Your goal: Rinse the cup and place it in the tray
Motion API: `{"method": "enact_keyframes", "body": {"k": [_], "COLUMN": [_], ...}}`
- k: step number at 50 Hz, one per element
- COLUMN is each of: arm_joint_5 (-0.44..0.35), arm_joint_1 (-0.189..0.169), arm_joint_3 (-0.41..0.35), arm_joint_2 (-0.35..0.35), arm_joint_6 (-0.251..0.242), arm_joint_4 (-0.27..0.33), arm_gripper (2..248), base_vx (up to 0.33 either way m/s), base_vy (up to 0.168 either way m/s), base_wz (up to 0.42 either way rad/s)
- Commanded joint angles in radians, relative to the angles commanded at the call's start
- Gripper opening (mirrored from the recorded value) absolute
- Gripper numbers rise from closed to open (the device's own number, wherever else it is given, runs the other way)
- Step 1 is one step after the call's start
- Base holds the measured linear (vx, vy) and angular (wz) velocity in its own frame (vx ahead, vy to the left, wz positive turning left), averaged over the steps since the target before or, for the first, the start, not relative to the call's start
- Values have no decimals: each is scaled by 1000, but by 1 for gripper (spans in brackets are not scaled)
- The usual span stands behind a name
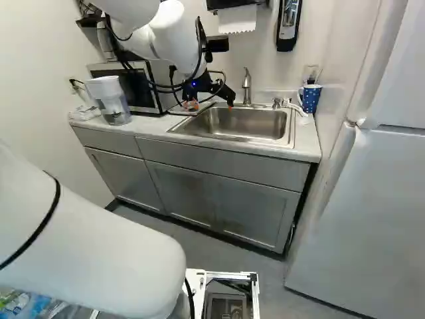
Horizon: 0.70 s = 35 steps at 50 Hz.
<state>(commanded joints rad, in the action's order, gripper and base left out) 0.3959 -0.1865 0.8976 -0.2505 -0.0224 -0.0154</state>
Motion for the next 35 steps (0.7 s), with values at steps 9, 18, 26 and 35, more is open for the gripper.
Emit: {"method": "enact_keyframes", "body": {"k": [9,18,26,35], "arm_joint_5": [0,0,0,0], "arm_joint_1": [0,0,0,0], "arm_joint_3": [0,0,0,0], "arm_joint_2": [0,0,0,0], "arm_joint_6": [0,0,0,0], "arm_joint_4": [0,0,0,0], "arm_gripper": [247,247,247,247], "base_vx": [-164,-155,-138,-150], "base_vy": [117,116,109,117], "base_wz": [-8,-8,-7,-10]}}
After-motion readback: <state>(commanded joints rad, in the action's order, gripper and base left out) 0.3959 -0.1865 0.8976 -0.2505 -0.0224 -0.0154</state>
